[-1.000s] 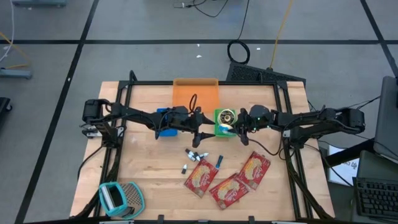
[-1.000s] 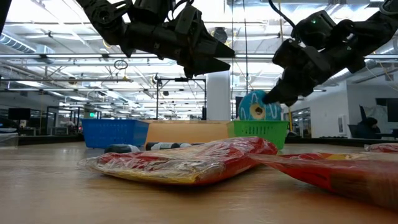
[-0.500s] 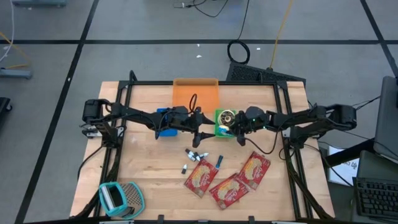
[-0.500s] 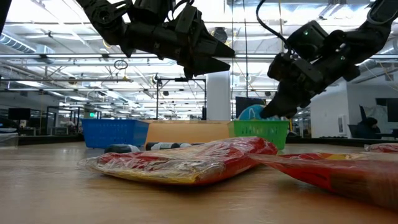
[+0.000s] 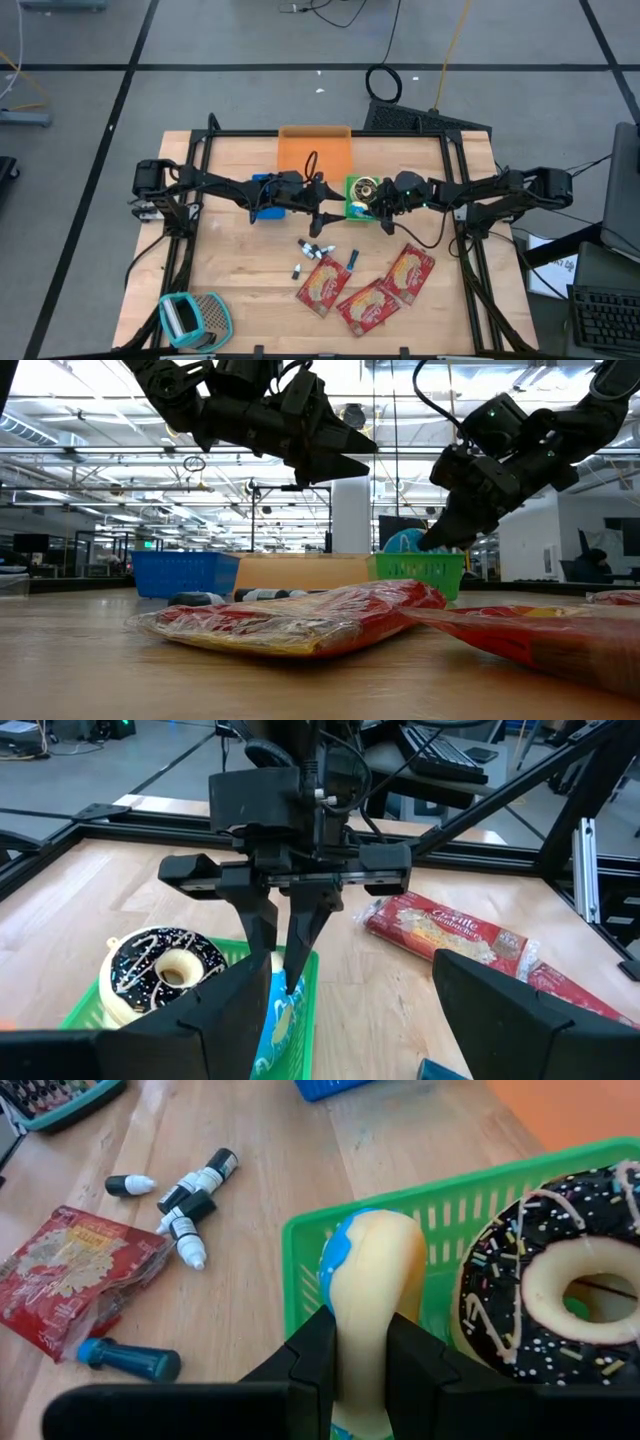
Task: Pick & Place Food Item
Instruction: Put the blue doughnut into the green bin
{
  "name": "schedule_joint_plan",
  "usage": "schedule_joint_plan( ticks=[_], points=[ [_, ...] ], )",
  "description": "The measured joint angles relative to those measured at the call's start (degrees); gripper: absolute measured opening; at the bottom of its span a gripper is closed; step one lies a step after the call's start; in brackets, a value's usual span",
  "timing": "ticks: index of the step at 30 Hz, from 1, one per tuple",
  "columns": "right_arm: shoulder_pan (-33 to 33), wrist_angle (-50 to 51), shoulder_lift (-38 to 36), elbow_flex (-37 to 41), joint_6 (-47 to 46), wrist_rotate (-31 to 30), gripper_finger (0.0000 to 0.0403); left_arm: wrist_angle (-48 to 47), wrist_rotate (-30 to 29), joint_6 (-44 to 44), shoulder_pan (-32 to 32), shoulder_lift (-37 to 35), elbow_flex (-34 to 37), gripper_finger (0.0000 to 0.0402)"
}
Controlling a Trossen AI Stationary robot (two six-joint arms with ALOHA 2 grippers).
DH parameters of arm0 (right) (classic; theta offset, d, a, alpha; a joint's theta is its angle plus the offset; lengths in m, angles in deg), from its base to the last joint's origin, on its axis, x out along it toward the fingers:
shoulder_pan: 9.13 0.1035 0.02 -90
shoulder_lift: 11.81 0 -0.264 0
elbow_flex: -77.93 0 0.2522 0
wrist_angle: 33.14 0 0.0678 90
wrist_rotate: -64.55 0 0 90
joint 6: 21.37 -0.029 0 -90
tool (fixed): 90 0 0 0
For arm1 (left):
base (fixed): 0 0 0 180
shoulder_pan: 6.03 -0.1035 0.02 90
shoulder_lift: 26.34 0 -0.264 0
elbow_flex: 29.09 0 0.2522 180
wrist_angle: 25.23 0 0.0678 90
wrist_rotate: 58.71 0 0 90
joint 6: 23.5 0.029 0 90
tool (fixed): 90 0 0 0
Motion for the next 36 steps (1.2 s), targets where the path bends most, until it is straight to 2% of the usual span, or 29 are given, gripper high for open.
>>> schedule_joint_plan(
  ticks=[5,8,14,19,31,36],
  points=[
    [0.0,-0.09,-0.35,0.0,1.57,-0.24,0.0072,-0.02,0.0,0.0,0.0,0.0,0.0,0.0278],
    [0.0,-0.33,-0.52,0.0,2.43,-2.68,0.0102,-0.06,0.0,0.0,0.0,0.0,0.0,0.0278],
    [-0.02,-0.14,-0.51,0.0,4.04,-2.88,0.0169,-0.09,0.0,0.0,0.02,0.0,0.0,0.0278],
    [-0.02,-0.1,-0.51,0.0,4.14,-3.0,0.0201,-0.09,0.0,0.02,0.0,0.0,0.0,0.0278],
    [1.3,0.75,-4.74,0.0,5.61,-12.12,0.0198,-0.13,0.0,0.02,0.0,0.0,0.0,0.0278],
    [3.51,2.89,-7.72,0.0,8.17,-19.37,0.0197,-0.15,0.0,0.02,0.0,0.0,0.0,0.0278]
  ],
)
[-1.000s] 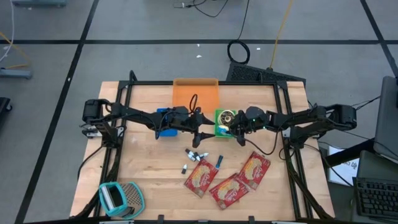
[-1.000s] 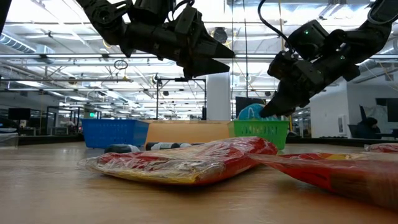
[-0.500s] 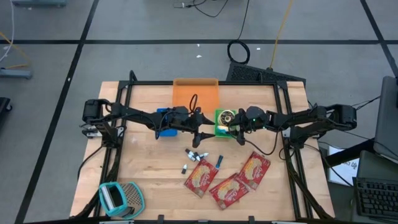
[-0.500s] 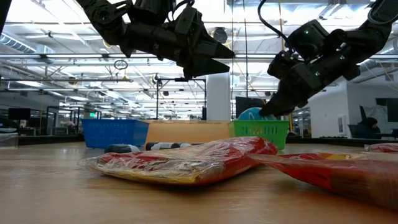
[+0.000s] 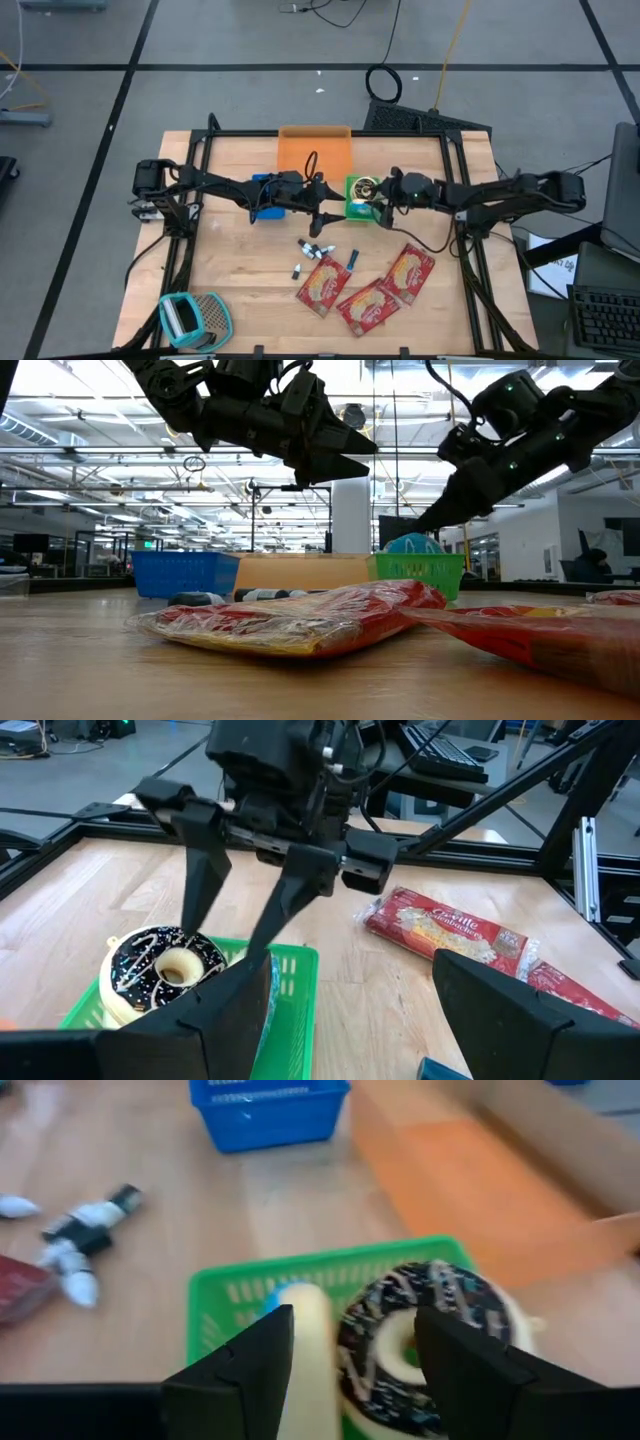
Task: Pick & Place Food Item
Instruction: Put the blue doughnut into the green bin, then put the right red popcorn bag into the orange bin
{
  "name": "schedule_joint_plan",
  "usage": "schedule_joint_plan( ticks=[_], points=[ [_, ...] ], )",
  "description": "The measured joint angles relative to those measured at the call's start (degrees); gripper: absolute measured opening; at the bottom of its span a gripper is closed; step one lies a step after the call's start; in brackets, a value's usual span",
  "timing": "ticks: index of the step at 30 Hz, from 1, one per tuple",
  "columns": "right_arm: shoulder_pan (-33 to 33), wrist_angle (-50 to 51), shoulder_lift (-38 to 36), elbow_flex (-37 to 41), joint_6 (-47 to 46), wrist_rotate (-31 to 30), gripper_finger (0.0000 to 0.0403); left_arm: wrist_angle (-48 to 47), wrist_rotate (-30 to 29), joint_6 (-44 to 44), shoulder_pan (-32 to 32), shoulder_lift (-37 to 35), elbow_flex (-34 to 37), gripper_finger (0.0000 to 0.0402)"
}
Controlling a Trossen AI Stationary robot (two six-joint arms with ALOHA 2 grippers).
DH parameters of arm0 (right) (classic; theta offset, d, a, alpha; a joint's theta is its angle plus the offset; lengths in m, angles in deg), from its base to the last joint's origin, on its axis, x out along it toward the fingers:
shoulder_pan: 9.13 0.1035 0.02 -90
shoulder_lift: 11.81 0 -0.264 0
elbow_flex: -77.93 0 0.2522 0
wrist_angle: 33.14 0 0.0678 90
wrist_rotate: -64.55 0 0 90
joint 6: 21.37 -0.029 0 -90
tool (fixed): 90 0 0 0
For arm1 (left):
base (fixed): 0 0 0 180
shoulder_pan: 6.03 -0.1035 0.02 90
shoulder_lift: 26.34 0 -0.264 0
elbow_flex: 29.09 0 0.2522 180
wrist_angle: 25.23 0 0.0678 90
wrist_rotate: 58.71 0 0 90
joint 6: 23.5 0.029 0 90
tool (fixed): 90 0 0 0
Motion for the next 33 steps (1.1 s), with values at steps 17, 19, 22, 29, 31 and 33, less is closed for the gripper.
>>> schedule_joint_plan(
  ticks=[17,19,22,29,31,33],
  points=[
    [6.3,5.96,-10.14,0.0,6.38,-12.63,0.0194,0.0,0.0,0.0,0.0,0.0,0.0,0.0278],
    [7.77,6.55,-13.38,0.0,6.52,-10.47,0.0195,0.0,0.0,0.01,0.0,0.0,0.0,0.0278],
    [10.34,7.93,-18.38,0.0,6.18,-6.57,0.0196,0.0,0.0,0.01,0.01,0.0,0.0,0.0278],
    [18.03,17.36,-27.9,-0.01,-1.69,1.31,0.0195,0.03,0.0,0.02,0.01,0.0,0.0,0.0278],
    [21.44,23.27,-28.49,-0.16,-5.71,-1.49,0.0196,0.03,0.0,0.02,0.0,0.0,0.0,0.0278],
    [25.18,31.06,-27.77,-1.1,-11.09,-4.93,0.0196,0.02,0.0,0.02,0.01,0.0,0.0,0.0278]
  ],
)
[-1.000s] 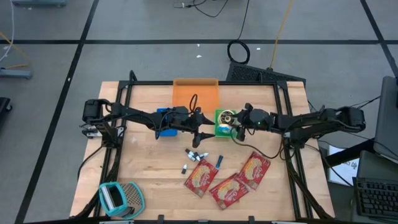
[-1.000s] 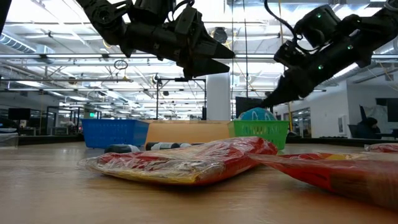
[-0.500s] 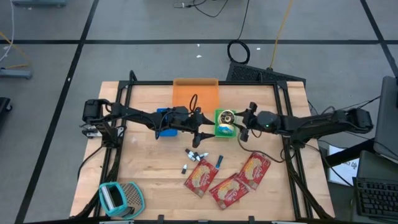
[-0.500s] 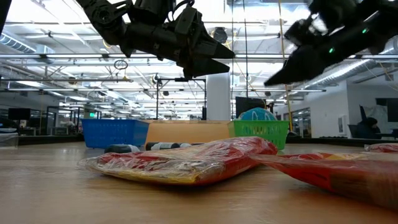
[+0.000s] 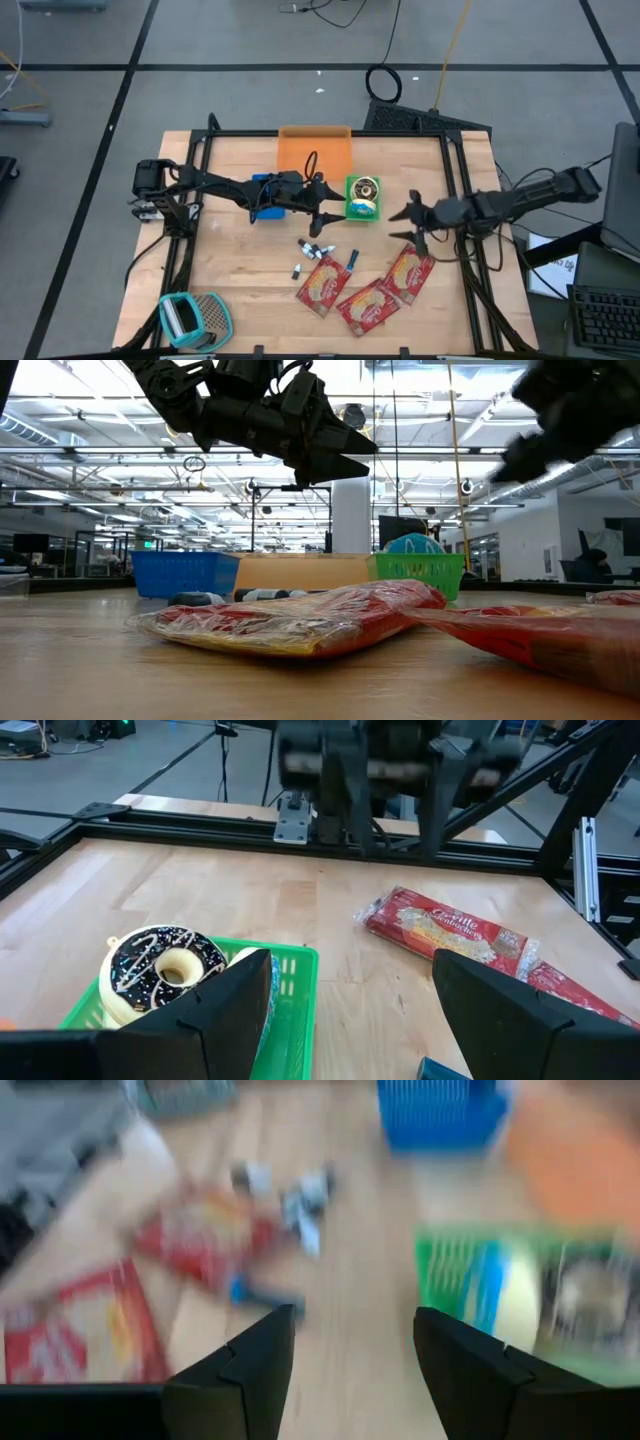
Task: Pick & Place Food Item
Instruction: Put the right red popcorn bag into the orange bin
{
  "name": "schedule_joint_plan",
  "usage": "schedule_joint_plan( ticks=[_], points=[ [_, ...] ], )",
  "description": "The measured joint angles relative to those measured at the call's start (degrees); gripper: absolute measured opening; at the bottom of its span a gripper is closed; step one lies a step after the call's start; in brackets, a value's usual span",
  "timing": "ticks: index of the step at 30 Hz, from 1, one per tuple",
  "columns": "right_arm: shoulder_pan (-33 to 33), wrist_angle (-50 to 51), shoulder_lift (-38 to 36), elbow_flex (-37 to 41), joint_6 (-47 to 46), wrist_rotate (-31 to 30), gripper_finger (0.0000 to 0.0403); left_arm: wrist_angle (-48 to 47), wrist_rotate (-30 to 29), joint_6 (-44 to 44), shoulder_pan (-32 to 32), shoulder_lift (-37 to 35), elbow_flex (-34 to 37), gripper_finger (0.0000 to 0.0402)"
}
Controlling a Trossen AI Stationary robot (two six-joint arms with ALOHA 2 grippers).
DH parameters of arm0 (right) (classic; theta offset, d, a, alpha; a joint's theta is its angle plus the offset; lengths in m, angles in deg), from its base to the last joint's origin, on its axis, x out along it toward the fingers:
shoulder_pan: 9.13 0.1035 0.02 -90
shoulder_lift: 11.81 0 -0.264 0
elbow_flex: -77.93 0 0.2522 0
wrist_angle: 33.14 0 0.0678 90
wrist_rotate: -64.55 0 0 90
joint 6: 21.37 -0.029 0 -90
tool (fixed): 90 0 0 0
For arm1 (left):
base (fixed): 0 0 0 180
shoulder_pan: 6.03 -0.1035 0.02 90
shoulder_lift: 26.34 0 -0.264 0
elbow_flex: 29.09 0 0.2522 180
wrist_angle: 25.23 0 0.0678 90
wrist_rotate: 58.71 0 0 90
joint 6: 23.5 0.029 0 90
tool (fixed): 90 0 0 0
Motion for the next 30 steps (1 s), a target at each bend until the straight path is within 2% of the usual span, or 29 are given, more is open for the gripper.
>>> schedule_joint_plan(
  ticks=[2,5,10,17,23,30],
  points=[
    [3.57,8.08,1.95,-1.69,-6.56,-2.42,0.0196,0.02,0.0,0.0,-0.01,0.0,0.0,0.0278],
    [7.74,17.24,5.96,-3.41,-16.4,-2.24,0.0196,0.02,-0.01,0.0,-0.01,0.0,0.0,0.0278],
    [11.04,24.93,11.6,-3.49,-20.61,0.69,0.0196,0.02,0.0,0.0,0.01,0.0,0.0,0.0278],
    [10.76,25.0,14.59,-3.42,-21.17,0.44,0.0196,0.03,0.0,-0.52,0.01,0.0,0.0,0.0278],
    [9.34,16.13,16.73,0.41,-19.72,2.15,0.0198,0.02,0.0,-0.55,0.0,0.0,0.0,0.0278],
    [9.03,14.29,18.92,3.02,-20.71,2.18,0.0222,0.02,0.0,-0.74,0.01,0.02,0.0,0.0278]
  ],
)
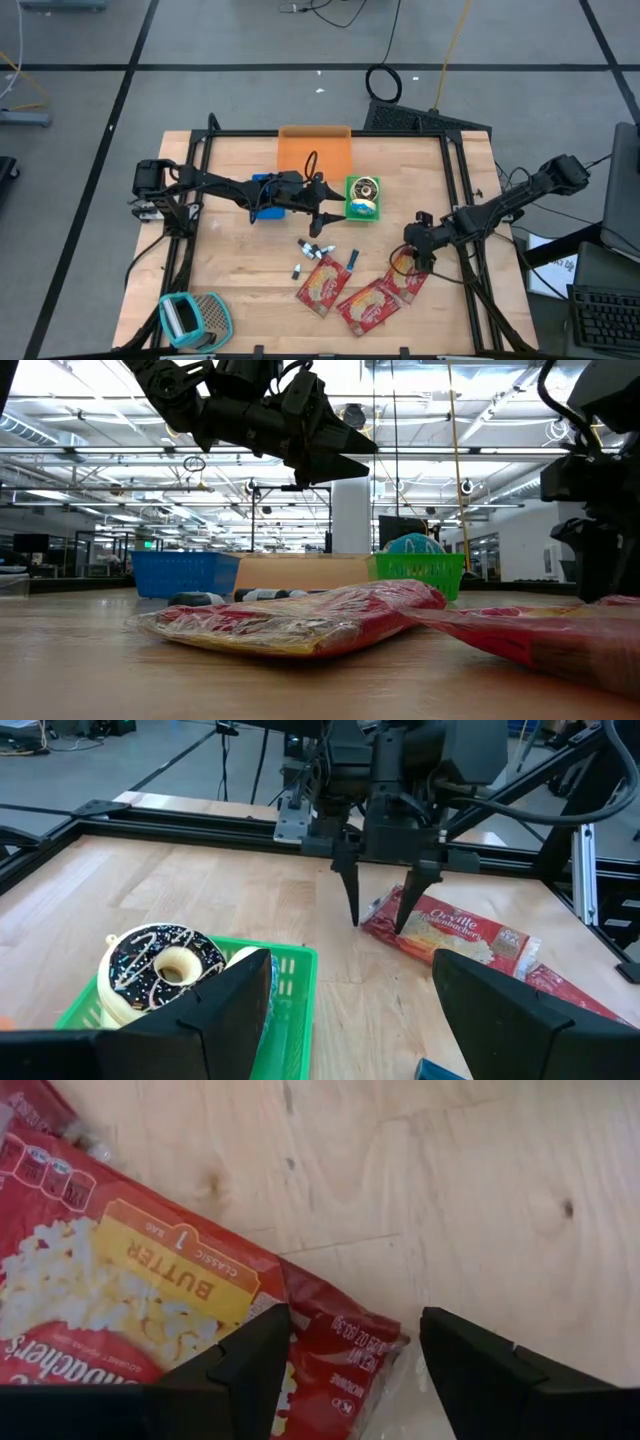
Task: Pick & Place Food Item
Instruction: Put the right red popcorn bag into the orange bin
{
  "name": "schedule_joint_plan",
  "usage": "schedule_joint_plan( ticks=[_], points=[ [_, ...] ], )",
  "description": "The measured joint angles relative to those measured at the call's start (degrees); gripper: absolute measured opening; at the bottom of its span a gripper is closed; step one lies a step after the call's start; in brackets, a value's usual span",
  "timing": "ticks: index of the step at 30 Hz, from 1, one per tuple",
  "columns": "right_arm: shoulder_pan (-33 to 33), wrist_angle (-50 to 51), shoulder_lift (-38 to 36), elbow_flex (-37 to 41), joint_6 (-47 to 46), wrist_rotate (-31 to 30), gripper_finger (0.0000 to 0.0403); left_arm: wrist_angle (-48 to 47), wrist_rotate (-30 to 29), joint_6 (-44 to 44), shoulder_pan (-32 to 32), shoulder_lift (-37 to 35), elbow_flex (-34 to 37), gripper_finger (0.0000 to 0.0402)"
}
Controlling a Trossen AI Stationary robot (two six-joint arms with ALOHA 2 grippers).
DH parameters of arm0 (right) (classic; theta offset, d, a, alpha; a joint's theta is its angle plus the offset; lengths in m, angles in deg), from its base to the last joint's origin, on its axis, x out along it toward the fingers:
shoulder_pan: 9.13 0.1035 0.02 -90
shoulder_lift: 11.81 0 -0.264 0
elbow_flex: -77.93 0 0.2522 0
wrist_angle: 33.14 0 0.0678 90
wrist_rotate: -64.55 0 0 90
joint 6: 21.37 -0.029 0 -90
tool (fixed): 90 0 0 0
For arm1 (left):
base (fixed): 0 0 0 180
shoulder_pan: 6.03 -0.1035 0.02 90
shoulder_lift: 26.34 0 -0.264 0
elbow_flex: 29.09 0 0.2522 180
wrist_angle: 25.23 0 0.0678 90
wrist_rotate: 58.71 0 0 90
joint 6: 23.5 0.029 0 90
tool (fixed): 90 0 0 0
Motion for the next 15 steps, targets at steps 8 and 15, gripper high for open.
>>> schedule_joint_plan(
  ticks=[8,15],
  points=[
    [-0.07,0.41,-0.52,0.56,-2.04,8.57,0.022,0.0,0.0,0.02,0.0,0.0,0.0,0.0278],
    [-0.07,1.63,-0.76,0.59,-2.19,8.77,0.0179,0.0,0.0,0.04,0.0,0.0,0.0,0.0278]
  ],
)
